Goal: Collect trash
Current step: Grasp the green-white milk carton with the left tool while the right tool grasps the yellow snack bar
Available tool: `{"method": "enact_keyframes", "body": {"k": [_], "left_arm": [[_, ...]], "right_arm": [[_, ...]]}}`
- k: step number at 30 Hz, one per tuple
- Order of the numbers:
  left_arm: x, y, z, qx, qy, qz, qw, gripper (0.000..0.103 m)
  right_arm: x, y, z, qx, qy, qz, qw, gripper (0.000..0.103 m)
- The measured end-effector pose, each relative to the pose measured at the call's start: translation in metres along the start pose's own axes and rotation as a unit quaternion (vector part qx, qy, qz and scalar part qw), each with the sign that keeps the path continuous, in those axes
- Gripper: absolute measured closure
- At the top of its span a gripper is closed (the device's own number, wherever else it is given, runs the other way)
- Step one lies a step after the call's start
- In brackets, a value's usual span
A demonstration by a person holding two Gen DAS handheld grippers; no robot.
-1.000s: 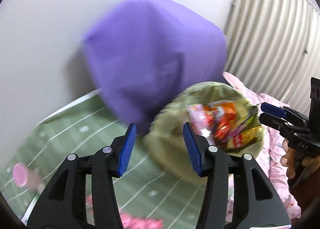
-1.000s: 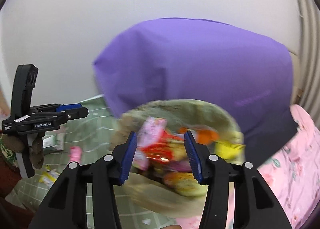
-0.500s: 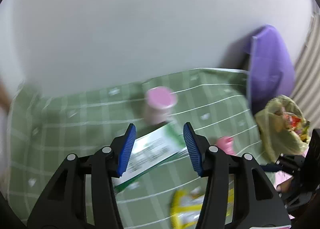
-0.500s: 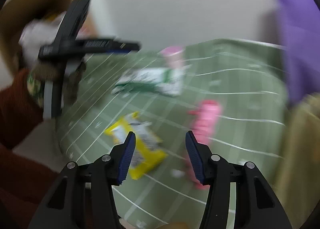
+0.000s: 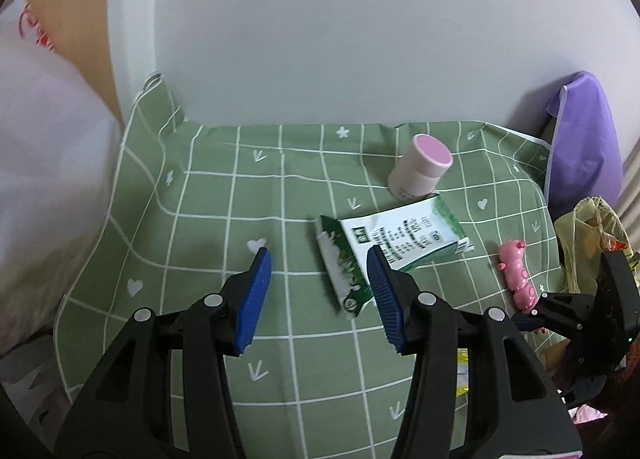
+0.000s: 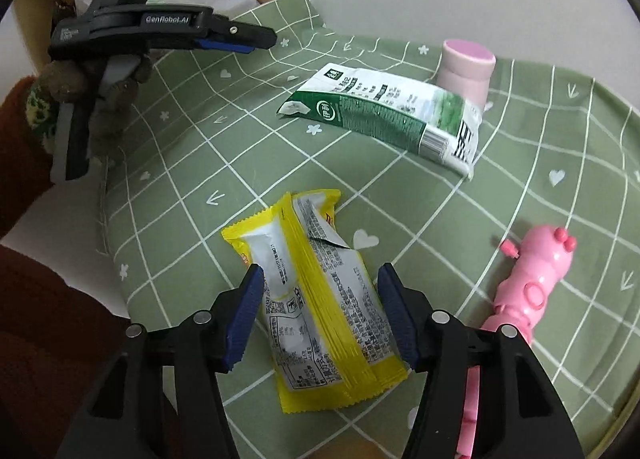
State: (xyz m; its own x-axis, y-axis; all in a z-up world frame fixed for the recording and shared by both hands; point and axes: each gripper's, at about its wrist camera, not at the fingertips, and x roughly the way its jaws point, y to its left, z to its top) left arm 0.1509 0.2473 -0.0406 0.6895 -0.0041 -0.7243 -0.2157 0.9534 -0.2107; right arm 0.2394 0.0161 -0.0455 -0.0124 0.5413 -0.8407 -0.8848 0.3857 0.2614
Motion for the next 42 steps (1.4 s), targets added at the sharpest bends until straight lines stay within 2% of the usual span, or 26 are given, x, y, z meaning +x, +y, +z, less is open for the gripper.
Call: {"method": "enact_keyframes", "body": {"k": [2,3,11,17,21,25,31,36,40,42], "left_arm": [[0.001,0.003,0.000,-0.004,0.001,-0.001,1.0000,0.056],[0.002,0.004,0.000,-0.006,0.001,-0.003,1.0000,0.056],[0.021,-0.008,0.016,0.022,0.007,-0.022,0.9995,0.055],[0.055,-0.026,0.038,0.057,0.025,-0.040,0.9973,0.055],[0.077,-0.034,0.042,0.071,0.043,-0.040,0.9957,0.055],[0.086,-0.039,0.034,0.081,0.057,-0.040,0.9942,0.054],[0.072,-0.042,0.012,0.074,0.080,-0.059,0.9923,0.054],[0.054,-0.052,-0.010,0.074,0.098,-0.095,0.9879,0.054],[0.033,-0.068,-0.010,0.109,0.082,-0.122,0.9831,0.050],[0.030,-0.078,-0.004,0.139,0.078,-0.119,0.9800,0.049]], "right_arm": [[0.000,-0.003,-0.001,0.018,0.005,0.008,1.000,0.051],[-0.002,-0.004,-0.002,0.022,0.005,0.003,1.000,0.067],[-0.014,-0.006,0.001,0.035,-0.009,-0.025,0.999,0.086],[-0.054,-0.048,-0.003,0.133,-0.057,-0.062,0.988,0.087],[-0.084,-0.077,-0.015,0.193,-0.080,-0.122,0.970,0.087],[-0.098,-0.100,-0.032,0.238,-0.084,-0.164,0.954,0.087],[-0.102,-0.116,-0.045,0.277,-0.093,-0.175,0.940,0.087],[-0.098,-0.115,-0.046,0.281,-0.101,-0.180,0.937,0.087],[-0.101,-0.112,-0.050,0.288,-0.112,-0.180,0.934,0.087],[-0.102,-0.112,-0.055,0.296,-0.116,-0.179,0.931,0.087]]}}
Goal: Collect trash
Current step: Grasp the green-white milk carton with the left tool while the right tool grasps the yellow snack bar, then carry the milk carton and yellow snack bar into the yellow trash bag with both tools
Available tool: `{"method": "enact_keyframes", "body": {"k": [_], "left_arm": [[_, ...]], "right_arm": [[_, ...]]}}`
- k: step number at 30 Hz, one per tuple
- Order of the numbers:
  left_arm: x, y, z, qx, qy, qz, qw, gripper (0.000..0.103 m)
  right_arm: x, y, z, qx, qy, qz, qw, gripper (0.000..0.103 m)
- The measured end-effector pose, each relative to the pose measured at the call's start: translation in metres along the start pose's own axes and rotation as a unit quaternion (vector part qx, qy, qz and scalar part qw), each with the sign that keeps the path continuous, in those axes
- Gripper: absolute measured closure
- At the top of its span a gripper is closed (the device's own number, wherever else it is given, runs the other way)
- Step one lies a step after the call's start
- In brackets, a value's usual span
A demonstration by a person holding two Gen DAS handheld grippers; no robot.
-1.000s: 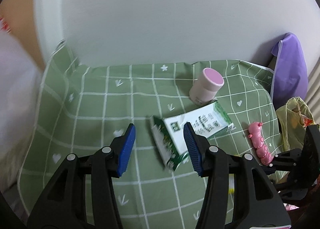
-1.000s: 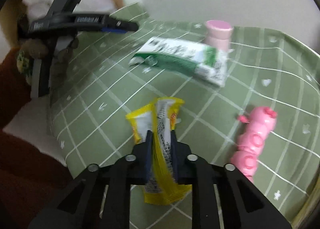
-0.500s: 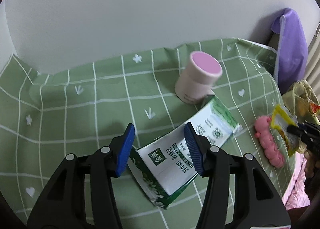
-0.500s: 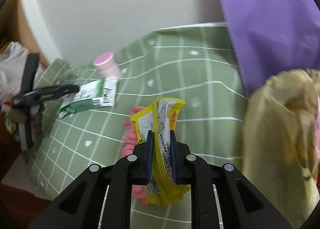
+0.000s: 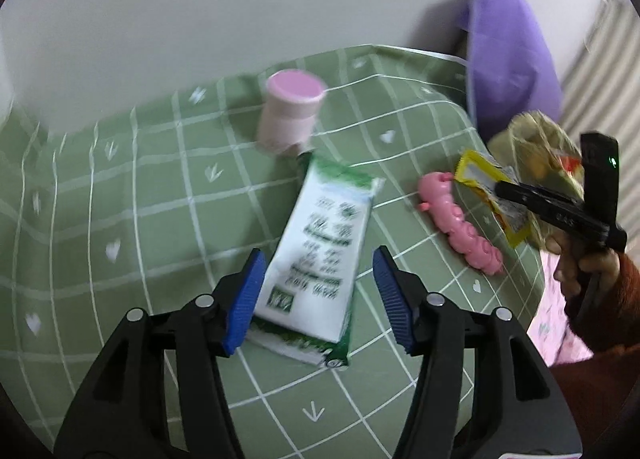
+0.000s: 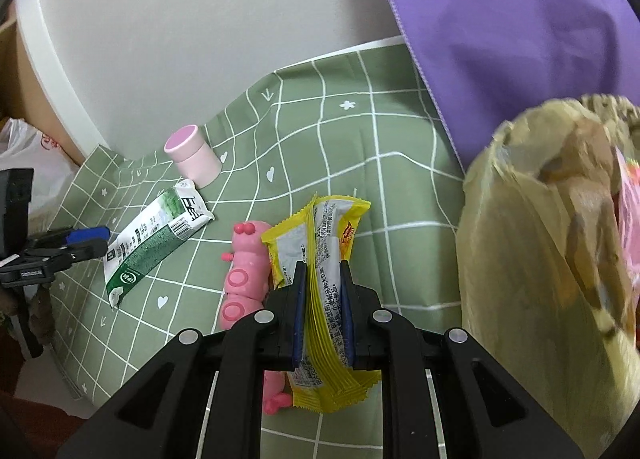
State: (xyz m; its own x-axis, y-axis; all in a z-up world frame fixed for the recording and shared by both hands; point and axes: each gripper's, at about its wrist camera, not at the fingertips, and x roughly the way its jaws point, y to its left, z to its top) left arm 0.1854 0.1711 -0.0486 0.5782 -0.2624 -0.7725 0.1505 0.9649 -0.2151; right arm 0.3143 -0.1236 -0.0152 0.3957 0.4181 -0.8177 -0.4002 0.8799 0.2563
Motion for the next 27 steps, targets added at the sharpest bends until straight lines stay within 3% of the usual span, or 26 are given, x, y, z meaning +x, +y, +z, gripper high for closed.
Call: {"method": "enact_keyframes", "body": {"k": [3,9,15,17,18,19,21,27], "left_arm": [[0.011,-0.010,0.018,0.026,0.012,0.022,0.9993,0.048],[0.060,-0.023,0.039,0.068,0.075,0.054,0.9934,0.047],[0.081,-0.028,0.049,0.075,0.098,0.057,0.9907,0.046],[0.083,-0.023,0.051,0.059,0.106,0.046,0.9915,0.046],[0.083,-0.020,0.052,0.047,0.110,0.033,0.9923,0.046],[0.082,-0.016,0.052,0.037,0.110,0.023,0.9930,0.047],[0.075,-0.011,0.052,0.026,0.098,0.023,0.9945,0.047],[0.034,-0.002,0.048,-0.003,0.028,0.024,0.9993,0.047]], "right_arm": [[-0.006,-0.004,-0.009,0.010,-0.003,-0.007,1.000,0.087],[-0.015,-0.009,-0.027,0.036,-0.005,-0.012,0.999,0.087],[-0.012,-0.009,-0.041,0.042,0.010,-0.015,0.999,0.086],[-0.010,-0.009,-0.043,0.040,0.015,-0.020,0.999,0.074],[-0.010,-0.009,-0.044,0.039,0.014,-0.022,0.999,0.063],[-0.011,-0.008,-0.045,0.037,0.012,-0.019,0.999,0.055],[-0.014,-0.007,-0.046,0.029,0.006,-0.010,0.999,0.049],[-0.022,-0.006,-0.058,0.020,0.003,-0.017,1.000,0.049]]}}
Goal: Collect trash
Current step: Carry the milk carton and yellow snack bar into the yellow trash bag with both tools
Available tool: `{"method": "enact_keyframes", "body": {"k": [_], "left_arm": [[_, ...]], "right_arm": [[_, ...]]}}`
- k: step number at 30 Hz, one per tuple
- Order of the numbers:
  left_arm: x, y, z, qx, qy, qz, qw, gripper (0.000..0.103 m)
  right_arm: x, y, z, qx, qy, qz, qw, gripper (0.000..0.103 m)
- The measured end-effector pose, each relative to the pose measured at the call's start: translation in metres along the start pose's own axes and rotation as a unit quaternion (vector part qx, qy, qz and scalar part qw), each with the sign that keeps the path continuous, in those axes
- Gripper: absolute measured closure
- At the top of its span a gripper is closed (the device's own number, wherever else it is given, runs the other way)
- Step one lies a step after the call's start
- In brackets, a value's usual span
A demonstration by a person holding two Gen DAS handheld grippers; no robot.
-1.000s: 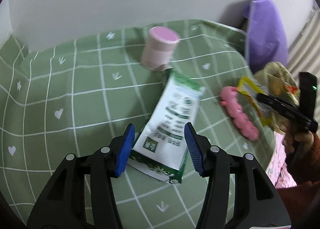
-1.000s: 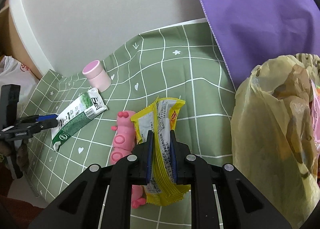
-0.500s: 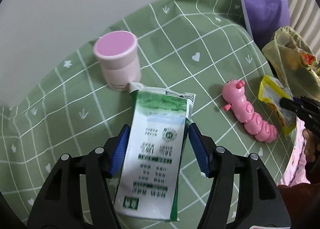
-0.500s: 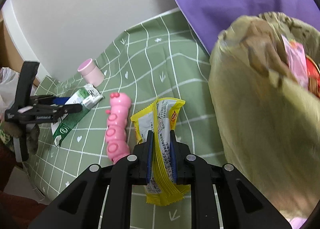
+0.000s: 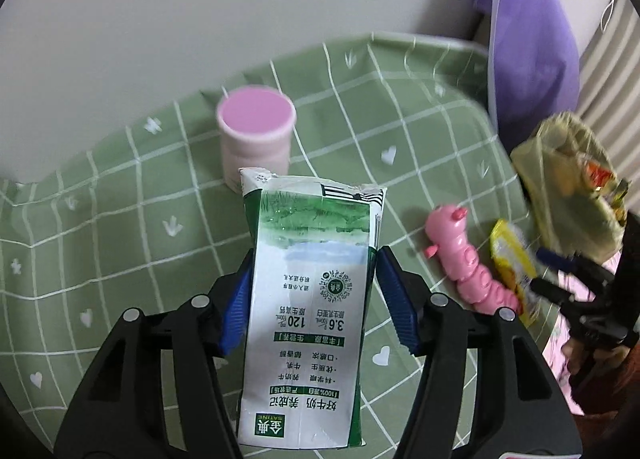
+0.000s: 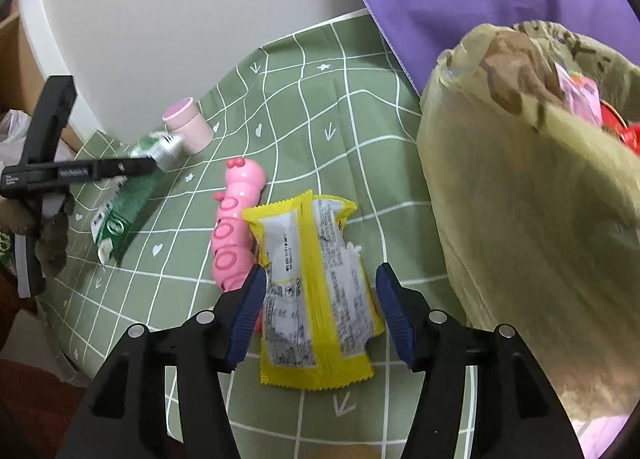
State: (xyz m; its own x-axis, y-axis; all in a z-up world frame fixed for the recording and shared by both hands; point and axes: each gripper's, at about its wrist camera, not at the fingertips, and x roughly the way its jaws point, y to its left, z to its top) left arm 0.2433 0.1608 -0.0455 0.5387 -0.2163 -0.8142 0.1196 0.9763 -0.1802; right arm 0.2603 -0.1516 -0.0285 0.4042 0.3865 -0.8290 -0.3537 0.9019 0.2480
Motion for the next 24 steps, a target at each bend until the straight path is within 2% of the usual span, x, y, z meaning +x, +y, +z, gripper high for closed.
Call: {"method": "enact_keyframes", "body": {"k": [5,7,9,12,19,24], "left_arm": [[-0.026,-0.001,-0.002,-0.015,-0.061,0.010,0.9980,0.047],[-0.033,-0.004,-0.002,-0.022,-0.078,0.008,0.9967,0.047],[-0.035,-0.006,0.001,-0.025,-0.088,0.001,0.9958,0.047],[-0.036,-0.014,0.005,-0.020,-0.094,-0.007,0.9953,0.047],[-0.044,-0.036,0.014,0.003,-0.108,-0.032,0.9937,0.047],[-0.050,-0.058,0.033,0.010,-0.118,-0.075,0.9901,0.047]], "right_arm": [[0.013,0.002,-0.007,0.008,0.017,-0.004,1.000,0.050],[0.014,0.007,-0.006,0.002,0.017,-0.015,1.000,0.065],[0.018,0.013,-0.005,-0.017,0.030,-0.032,0.999,0.075],[0.014,0.014,-0.005,-0.016,0.026,-0.033,0.999,0.086],[-0.017,0.010,0.011,-0.007,-0.017,-0.049,0.999,0.086],[-0.053,0.009,0.029,-0.013,-0.060,-0.069,0.996,0.086]]}}
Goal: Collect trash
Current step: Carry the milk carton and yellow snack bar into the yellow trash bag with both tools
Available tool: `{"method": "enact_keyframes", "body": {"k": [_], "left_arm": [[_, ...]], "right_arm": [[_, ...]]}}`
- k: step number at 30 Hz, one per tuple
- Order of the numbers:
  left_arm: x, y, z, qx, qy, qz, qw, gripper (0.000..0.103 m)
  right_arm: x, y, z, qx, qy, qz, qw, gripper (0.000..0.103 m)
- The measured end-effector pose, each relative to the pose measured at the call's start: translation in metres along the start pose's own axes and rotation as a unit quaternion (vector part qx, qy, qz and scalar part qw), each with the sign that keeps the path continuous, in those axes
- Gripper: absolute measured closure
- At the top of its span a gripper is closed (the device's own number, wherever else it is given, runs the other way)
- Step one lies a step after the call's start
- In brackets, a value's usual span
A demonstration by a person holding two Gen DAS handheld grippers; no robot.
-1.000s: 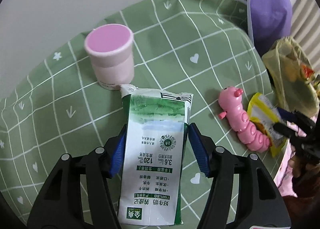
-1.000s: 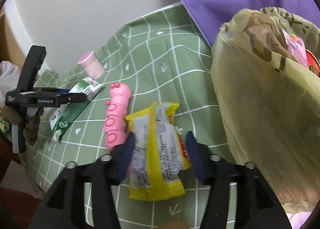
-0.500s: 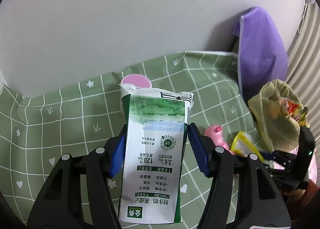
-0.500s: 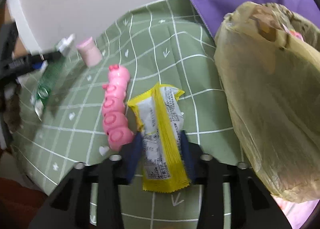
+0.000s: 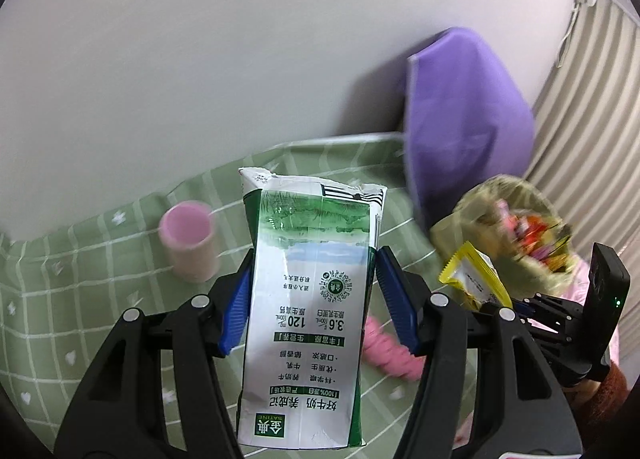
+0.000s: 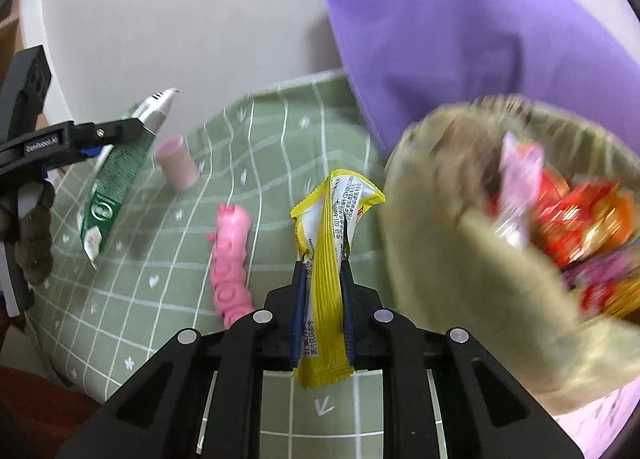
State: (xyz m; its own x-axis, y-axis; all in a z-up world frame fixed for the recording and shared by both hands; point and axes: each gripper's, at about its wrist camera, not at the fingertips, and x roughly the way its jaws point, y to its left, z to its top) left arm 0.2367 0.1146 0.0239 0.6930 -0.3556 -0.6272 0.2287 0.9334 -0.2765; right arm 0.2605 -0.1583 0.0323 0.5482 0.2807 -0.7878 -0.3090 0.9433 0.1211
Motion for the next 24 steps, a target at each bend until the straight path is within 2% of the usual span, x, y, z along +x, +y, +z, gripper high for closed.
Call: {"method": "enact_keyframes", "body": {"k": [4,8,13,17,20,24], "left_arm": [[-0.002,-0.033,0.028,0.015,-0.024,-0.050,0.9984,0.047],[0.001,-0.079,0.059,0.043,-0.043,-0.104,0.9927,0.047],[0.010,-0.144,0.084,0.077,-0.062,-0.174,0.9798,0.047],[0.023,-0.198,0.093,0.102,-0.060,-0.227,0.9667,0.047],[0.038,-0.235,0.094,0.115,-0.060,-0.262,0.9562,0.047],[0.060,-0.265,0.092,0.116,-0.075,-0.296,0.9451,0.047]], "right_arm": [[-0.034,-0.006,0.023,-0.010,-0.046,-0.025,0.999,0.086],[-0.078,-0.025,0.046,-0.015,-0.097,-0.065,0.993,0.086],[-0.136,-0.065,0.059,-0.006,-0.144,-0.138,0.980,0.086],[-0.167,-0.103,0.052,0.026,-0.154,-0.186,0.970,0.086],[-0.184,-0.127,0.040,0.058,-0.158,-0.197,0.966,0.086],[-0.187,-0.147,0.028,0.079,-0.150,-0.216,0.961,0.086]]}}
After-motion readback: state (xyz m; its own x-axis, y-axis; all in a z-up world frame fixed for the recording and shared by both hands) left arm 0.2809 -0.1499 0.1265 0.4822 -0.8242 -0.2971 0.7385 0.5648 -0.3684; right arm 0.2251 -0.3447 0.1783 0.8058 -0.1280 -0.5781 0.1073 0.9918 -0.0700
